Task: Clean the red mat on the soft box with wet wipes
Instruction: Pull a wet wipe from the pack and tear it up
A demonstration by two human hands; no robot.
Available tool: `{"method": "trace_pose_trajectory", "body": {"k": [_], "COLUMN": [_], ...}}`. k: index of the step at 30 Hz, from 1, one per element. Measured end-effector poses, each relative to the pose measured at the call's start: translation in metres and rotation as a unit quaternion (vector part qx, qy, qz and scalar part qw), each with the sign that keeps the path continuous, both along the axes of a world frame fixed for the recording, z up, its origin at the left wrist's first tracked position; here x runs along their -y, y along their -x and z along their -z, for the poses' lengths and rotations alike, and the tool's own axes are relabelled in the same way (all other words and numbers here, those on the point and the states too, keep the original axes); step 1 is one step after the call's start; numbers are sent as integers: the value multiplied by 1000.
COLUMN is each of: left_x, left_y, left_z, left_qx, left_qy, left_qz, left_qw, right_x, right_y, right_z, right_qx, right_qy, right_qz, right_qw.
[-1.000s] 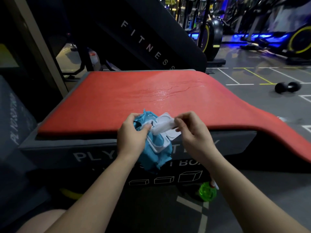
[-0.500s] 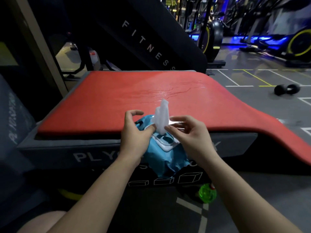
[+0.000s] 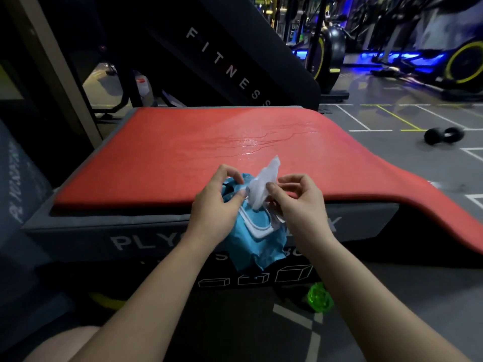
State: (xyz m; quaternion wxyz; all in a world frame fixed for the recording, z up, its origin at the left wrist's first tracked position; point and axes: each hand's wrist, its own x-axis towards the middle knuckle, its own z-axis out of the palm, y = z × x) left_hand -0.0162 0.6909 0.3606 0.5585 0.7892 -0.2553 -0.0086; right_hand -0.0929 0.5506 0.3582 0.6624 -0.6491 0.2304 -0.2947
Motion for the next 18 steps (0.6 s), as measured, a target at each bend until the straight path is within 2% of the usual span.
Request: {"method": "trace_pose_trajectory", "body": {"k": [6,8,10,13,18], "left_x": [-1,-1,-1,-1,0], "left_y": [-4,-1,2,5,9], "left_z": [6,7,6,4,6], "left_qx": [-11,-5,9,23,35], "left_qy": [-18,-38,-47,-48,-64], "left_qz": [-29,-29,-37,-41,-31], "left_qw": [999,999,998,998,997], "right_x": [-11,-14,-13,-8,-6], "right_y": [6,5,5,5,1], "right_z": [-2,2,4,1,2], "right_qx": [-29,-54,-70,-54,-59], "right_qy": [143,180,148,-9,-4], "right_qz": [-47,-27,-15,-49,-36], "right_qw": [988,982,986,997,998]}}
